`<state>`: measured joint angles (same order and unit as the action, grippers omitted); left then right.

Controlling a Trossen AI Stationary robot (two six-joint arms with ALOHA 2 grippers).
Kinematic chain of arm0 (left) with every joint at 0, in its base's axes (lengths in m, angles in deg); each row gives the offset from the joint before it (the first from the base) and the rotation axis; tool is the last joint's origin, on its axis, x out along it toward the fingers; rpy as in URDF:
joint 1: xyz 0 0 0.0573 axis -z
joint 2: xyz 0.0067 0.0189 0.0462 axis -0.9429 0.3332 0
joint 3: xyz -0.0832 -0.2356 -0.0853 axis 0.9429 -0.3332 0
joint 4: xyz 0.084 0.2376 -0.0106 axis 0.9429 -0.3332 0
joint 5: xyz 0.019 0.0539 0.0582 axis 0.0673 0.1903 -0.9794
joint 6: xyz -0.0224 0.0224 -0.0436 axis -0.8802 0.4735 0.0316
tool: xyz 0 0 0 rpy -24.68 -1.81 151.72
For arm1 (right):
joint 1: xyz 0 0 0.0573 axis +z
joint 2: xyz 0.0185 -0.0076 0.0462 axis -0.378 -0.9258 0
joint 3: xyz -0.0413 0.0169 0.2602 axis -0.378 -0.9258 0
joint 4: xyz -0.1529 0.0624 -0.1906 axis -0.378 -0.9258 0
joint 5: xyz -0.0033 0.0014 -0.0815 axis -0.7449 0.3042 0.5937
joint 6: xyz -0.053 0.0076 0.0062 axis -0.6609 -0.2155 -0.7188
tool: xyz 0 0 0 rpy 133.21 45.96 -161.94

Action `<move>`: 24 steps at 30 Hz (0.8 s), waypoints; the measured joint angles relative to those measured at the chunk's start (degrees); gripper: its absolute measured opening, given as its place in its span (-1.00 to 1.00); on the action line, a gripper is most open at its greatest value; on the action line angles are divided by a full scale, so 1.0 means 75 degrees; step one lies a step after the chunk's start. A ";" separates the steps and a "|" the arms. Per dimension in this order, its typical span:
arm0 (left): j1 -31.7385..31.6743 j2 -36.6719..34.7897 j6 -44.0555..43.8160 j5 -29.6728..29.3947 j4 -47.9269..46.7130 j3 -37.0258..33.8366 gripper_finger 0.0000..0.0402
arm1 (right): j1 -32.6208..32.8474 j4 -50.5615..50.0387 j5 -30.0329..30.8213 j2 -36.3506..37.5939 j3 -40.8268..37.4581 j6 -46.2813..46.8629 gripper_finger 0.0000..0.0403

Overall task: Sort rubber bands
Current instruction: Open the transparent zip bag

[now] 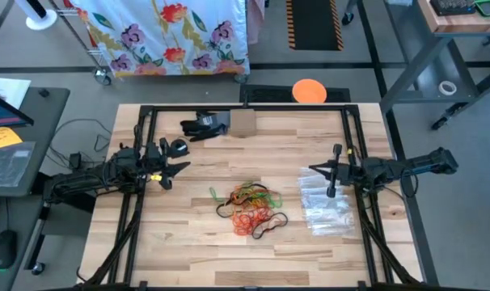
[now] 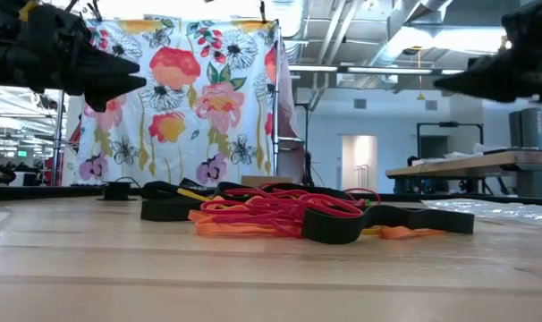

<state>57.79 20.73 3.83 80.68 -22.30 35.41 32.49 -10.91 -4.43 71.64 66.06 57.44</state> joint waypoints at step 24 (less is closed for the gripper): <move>0.0005 0.5177 -0.0033 0.0396 0.2612 0.2329 -0.19 | -0.0630 -0.0572 0.0229 -0.0035 0.0536 0.3820 -0.96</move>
<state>57.82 59.56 3.58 83.66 -2.71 52.88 27.77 -15.20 -2.71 71.38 70.08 86.09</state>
